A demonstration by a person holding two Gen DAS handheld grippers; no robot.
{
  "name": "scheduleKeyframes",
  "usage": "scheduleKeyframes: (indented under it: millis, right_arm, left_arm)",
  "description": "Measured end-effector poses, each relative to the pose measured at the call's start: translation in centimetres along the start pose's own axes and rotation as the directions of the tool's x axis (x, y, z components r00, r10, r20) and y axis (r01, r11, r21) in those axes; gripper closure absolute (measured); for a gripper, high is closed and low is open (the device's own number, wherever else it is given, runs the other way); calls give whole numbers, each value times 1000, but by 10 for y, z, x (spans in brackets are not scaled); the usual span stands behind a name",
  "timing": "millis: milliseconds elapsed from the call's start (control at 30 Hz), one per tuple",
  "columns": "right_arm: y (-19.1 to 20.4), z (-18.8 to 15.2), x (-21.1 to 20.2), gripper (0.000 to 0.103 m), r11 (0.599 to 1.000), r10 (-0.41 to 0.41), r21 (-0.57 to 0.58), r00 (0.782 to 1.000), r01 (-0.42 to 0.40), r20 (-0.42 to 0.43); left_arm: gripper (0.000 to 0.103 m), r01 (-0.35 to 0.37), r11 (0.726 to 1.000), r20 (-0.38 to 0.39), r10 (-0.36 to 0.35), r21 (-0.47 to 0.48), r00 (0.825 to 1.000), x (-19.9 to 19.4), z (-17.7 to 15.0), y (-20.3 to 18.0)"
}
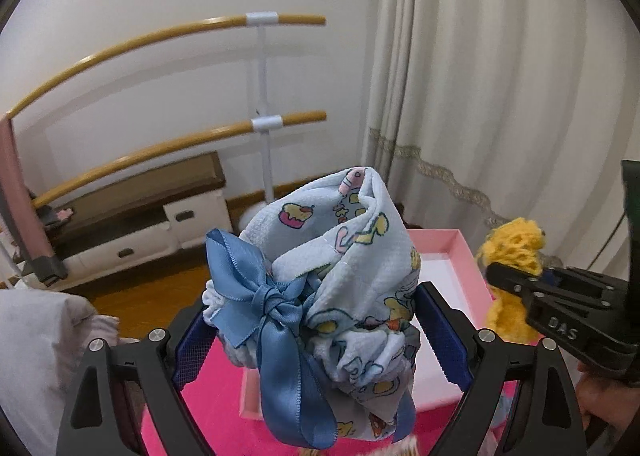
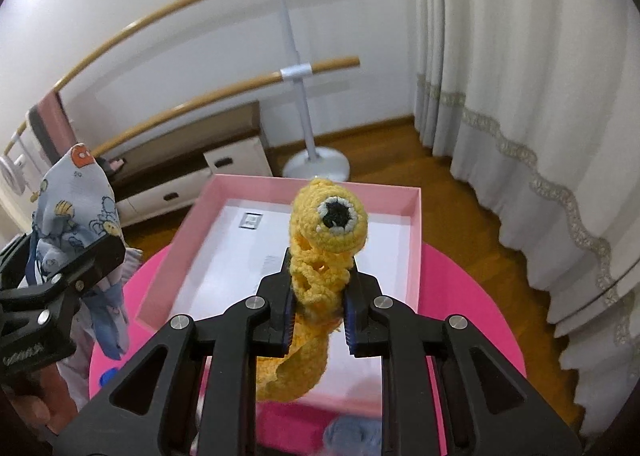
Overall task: Organize soft objects
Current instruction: 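Carry the cloth bundle and yellow fish into the pink box and release both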
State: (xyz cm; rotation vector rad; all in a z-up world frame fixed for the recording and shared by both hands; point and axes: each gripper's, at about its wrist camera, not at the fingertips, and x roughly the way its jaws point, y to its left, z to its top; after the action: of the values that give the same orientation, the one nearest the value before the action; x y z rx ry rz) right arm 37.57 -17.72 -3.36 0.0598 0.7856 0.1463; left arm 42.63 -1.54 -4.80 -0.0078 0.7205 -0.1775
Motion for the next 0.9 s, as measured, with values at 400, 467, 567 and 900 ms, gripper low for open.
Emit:
scheduleKeyframes:
  millis: [400, 467, 567, 900]
  right_arm:
    - [-35, 20, 85, 73, 997, 17, 80, 988, -5, -151]
    - [-39, 20, 94, 68, 996, 11, 93, 987, 4, -161]
    - [-43, 21, 103, 67, 994, 11, 109, 985, 8, -172]
    - [-54, 17, 65, 1, 985, 2, 174, 998, 10, -70]
  left_arm:
    - [12, 28, 998, -138, -21, 50, 990, 94, 44, -1]
    - [9, 25, 999, -156, -17, 47, 988, 100, 48, 6]
    - [9, 29, 999, -182, -25, 20, 983, 114, 64, 11]
    - [0, -38, 999, -112, 41, 32, 993, 69, 66, 0]
